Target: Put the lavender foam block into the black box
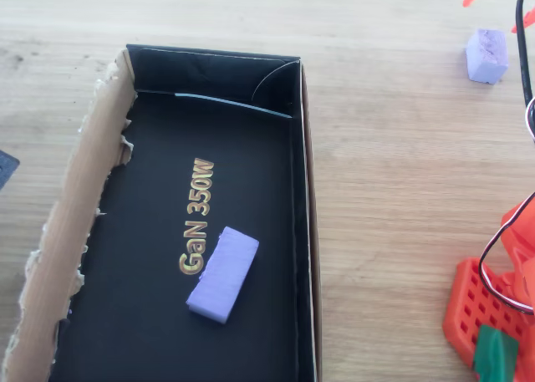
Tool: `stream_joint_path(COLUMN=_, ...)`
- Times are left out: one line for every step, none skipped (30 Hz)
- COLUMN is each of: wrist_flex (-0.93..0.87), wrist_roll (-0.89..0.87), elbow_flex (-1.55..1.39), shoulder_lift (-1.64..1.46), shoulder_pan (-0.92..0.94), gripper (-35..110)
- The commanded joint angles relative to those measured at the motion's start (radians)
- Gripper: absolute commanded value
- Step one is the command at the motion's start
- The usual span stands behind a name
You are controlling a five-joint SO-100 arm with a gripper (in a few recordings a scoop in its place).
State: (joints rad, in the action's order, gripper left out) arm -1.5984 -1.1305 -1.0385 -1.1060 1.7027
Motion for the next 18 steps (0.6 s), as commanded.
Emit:
stream_joint_path(wrist_flex=-0.017, wrist_roll=0.017, elbow_flex=0.04, shoulder_lift=-0.067, shoulder_pan=-0.009, gripper=24)
stream_joint_path(wrist_flex=-0.017, wrist_roll=0.02, elbow_flex=0.04, shoulder_lift=-0.067, shoulder_pan=-0.014, gripper=24)
stream_joint_path(wrist_flex=-0.015, wrist_roll=0.021, elbow_flex=0.04, shoulder_lift=-0.067, shoulder_pan=-0.017, gripper=24)
stream_joint_path(wrist_flex=-0.015, wrist_roll=0.023, elbow_flex=0.04, shoulder_lift=-0.069, shoulder_pan=-0.021, gripper=25)
stream_joint_path(wrist_flex=-0.014, wrist_roll=0.025, elbow_flex=0.04, shoulder_lift=-0.069, shoulder_pan=-0.026, gripper=25)
stream_joint_path(wrist_flex=-0.015, wrist_roll=0.025, elbow_flex=0.04, shoulder_lift=-0.069, shoulder_pan=-0.031, gripper=25)
stream_joint_path(wrist_flex=-0.018, wrist_roll=0.02, elbow_flex=0.04, shoulder_lift=-0.069, shoulder_pan=-0.037, gripper=25)
stream_joint_path(wrist_flex=-0.02, wrist_roll=0.02, elbow_flex=0.04, shoulder_lift=-0.071, shoulder_pan=-0.043, gripper=25)
stream_joint_path(wrist_flex=-0.021, wrist_roll=0.017, elbow_flex=0.04, shoulder_lift=-0.072, shoulder_pan=-0.048, gripper=25)
stream_joint_path(wrist_flex=-0.026, wrist_roll=0.011, elbow_flex=0.04, shoulder_lift=-0.072, shoulder_pan=-0.052, gripper=25)
stream_joint_path(wrist_flex=-0.028, wrist_roll=0.011, elbow_flex=0.04, shoulder_lift=-0.074, shoulder_pan=-0.055, gripper=25)
stream_joint_path(wrist_flex=-0.029, wrist_roll=0.009, elbow_flex=0.04, shoulder_lift=-0.074, shoulder_pan=-0.057, gripper=25)
stream_joint_path(wrist_flex=-0.031, wrist_roll=0.008, elbow_flex=0.04, shoulder_lift=-0.074, shoulder_pan=-0.057, gripper=25)
stream_joint_path(wrist_flex=-0.031, wrist_roll=0.011, elbow_flex=0.04, shoulder_lift=-0.074, shoulder_pan=-0.054, gripper=25)
stream_joint_path(wrist_flex=-0.031, wrist_roll=0.014, elbow_flex=0.04, shoulder_lift=-0.074, shoulder_pan=-0.049, gripper=25)
stream_joint_path(wrist_flex=-0.031, wrist_roll=0.017, elbow_flex=0.04, shoulder_lift=-0.074, shoulder_pan=-0.043, gripper=25)
stream_joint_path(wrist_flex=-0.031, wrist_roll=0.02, elbow_flex=0.04, shoulder_lift=-0.075, shoulder_pan=-0.037, gripper=26)
stream_joint_path(wrist_flex=-0.032, wrist_roll=0.018, elbow_flex=0.04, shoulder_lift=-0.075, shoulder_pan=-0.029, gripper=26)
